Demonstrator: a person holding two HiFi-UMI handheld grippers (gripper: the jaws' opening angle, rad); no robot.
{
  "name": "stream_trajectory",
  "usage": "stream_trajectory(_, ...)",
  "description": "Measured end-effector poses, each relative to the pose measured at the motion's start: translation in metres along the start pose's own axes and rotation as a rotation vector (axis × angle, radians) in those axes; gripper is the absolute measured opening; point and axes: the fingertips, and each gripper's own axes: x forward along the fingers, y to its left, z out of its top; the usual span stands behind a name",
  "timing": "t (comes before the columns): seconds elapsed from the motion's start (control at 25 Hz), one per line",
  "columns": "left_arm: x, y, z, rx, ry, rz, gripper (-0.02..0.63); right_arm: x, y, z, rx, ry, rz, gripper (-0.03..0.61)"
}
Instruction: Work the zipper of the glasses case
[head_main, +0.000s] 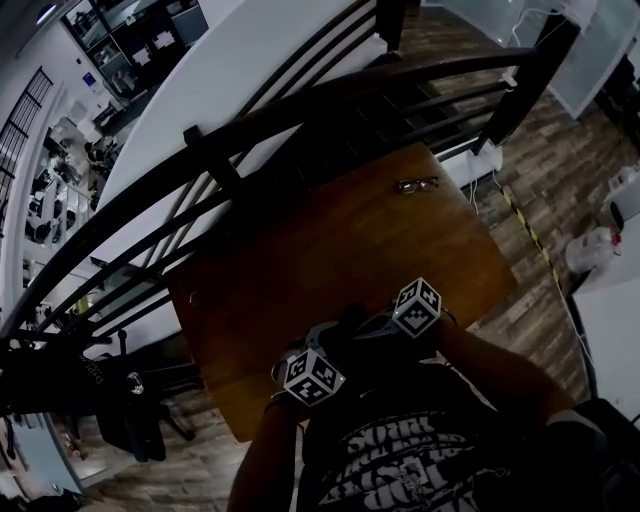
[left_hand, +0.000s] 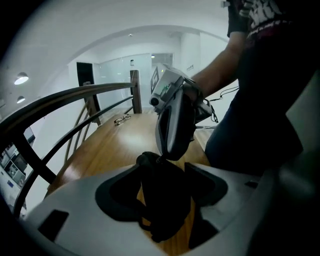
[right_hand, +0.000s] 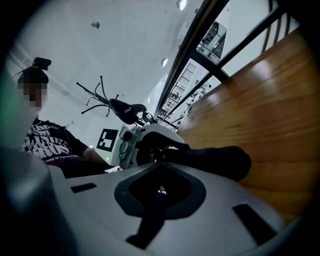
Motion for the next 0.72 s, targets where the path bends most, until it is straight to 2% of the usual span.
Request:
stream_trajectory(0.16,0.007,0.002,-0.016,-0.042,0.035,-0.004,0.272,0.003,-0.021,-0.006,-0.015,0.054,-0.104,-0.002)
stream_trajectory(0.48,0.004,0.008,-0.023,-0.129,0.017,-0.010,0.265,0.001,-0.048,-0.002,-0.098,0.179,-0.240,-0.002)
stream_trajectory(0.72,-0.009,0.019,-0.024,-0.162,0.013,0.000,0.264,-0.004,-0.068,0.010,-0.088,0.233,-0.287,-0.002)
